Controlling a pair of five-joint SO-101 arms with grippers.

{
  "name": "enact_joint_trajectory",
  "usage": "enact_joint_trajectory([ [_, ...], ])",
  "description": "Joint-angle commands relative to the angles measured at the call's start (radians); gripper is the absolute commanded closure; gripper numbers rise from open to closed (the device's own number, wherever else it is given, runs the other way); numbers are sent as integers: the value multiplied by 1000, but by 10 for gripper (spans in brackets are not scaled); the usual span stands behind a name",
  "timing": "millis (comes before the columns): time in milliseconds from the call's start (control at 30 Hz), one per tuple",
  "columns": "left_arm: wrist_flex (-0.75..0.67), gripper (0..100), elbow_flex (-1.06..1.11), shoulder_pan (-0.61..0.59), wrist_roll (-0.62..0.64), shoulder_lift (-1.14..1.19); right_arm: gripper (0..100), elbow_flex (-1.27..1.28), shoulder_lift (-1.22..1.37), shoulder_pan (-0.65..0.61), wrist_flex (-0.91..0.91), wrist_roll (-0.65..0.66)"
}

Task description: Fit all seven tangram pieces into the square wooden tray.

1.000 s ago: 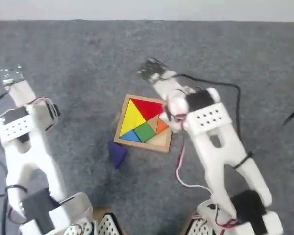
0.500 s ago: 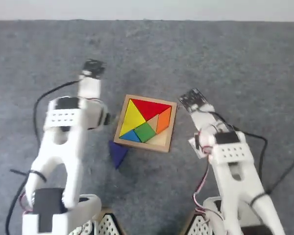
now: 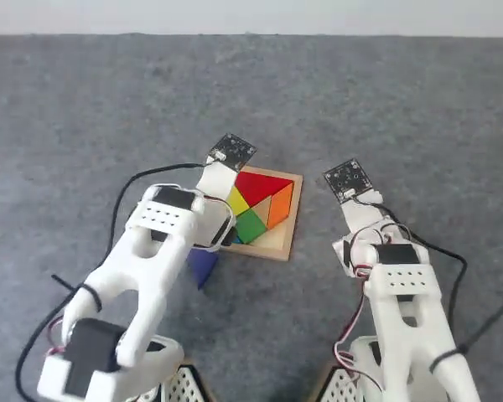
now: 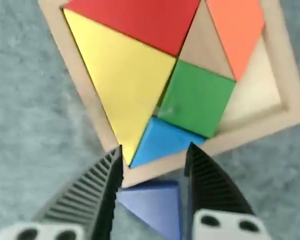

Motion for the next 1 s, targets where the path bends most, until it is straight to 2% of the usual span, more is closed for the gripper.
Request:
enact_joint_trajectory([
  [0, -46, 802, -7, 6, -2, -6, 836, -8, -38, 13, -19, -14],
  [233, -80, 804, -51, 5, 8, 160, 836, -6, -39, 16, -13, -15],
  [400, -41, 804, -134, 3, 8, 236, 836, -9, -41, 21, -15, -17],
  [567, -20, 801, -102, -66, 12, 44, 836, -9, -41, 21, -19, -44],
  [733, 44, 800, 91, -133, 17, -242, 836, -9, -41, 21, -19, -44],
  [867, 149, 765, 157, -126, 18, -279, 836, -9, -41, 21, -21, -44],
  [967, 169, 750, 154, -126, 9, -236, 836, -9, -41, 21, -21, -44],
])
